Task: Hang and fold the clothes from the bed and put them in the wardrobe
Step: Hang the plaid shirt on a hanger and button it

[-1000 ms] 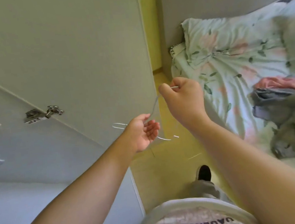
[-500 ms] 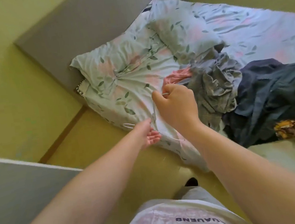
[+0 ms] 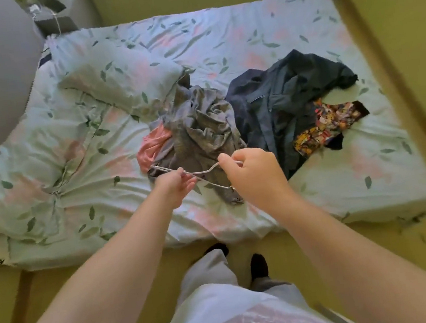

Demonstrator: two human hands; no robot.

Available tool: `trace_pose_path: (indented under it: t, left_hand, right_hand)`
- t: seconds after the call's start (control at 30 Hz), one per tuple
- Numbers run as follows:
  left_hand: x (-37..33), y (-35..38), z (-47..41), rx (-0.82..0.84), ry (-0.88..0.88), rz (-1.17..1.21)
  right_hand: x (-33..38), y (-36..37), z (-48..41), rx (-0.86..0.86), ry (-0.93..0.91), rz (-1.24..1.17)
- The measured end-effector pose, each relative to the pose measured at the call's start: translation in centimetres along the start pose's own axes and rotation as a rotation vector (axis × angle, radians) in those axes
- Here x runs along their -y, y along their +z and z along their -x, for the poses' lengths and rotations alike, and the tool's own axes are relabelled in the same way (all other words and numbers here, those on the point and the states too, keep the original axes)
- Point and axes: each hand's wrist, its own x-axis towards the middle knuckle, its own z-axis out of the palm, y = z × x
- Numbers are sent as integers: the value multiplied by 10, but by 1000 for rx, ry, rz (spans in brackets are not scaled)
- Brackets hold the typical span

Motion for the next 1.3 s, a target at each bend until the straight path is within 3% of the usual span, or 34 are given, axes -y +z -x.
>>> trace_pose_path:
  t: [0.2,0.3,0.4,0.5,0.63,0.73,0.83,1.0,1.13,1.3]
  left_hand:
    - [-32,23,-55,105,252,-374]
    - [-49,30,-67,172,493,-710]
    - [-66,44,-60,270,740,-1000]
    - [-72,59,-41,398,869,-1138]
    - [-65,69,-18,593,1007,-1175]
    - [-67,64,-17,752,1120,-1319]
    - [-76,56,-38,761,1052,-1351]
    - [-83,43,-114,466,766,-1377]
    - [-76,41,-176,330,577,-1427]
    - [-75,48,-233,121,259,-1153]
  right_hand:
    - [-13,14,-27,131,392,99]
    - [-19,31,-32,257,578,33]
    - [-21,51,-45,272,660,-1]
    - [-26,65,-59,207,717,-72]
    - [-33,73,-72,47,795,-428]
    - [-39,75,-77,-77,777,-481]
    - [-47,79,-75,-135,779,-420]
    - [-59,92,-66,-139,739,-309]
    - [-69,108,-60,-164,740,-216]
    - [-82,128,-53,-150,747,-218]
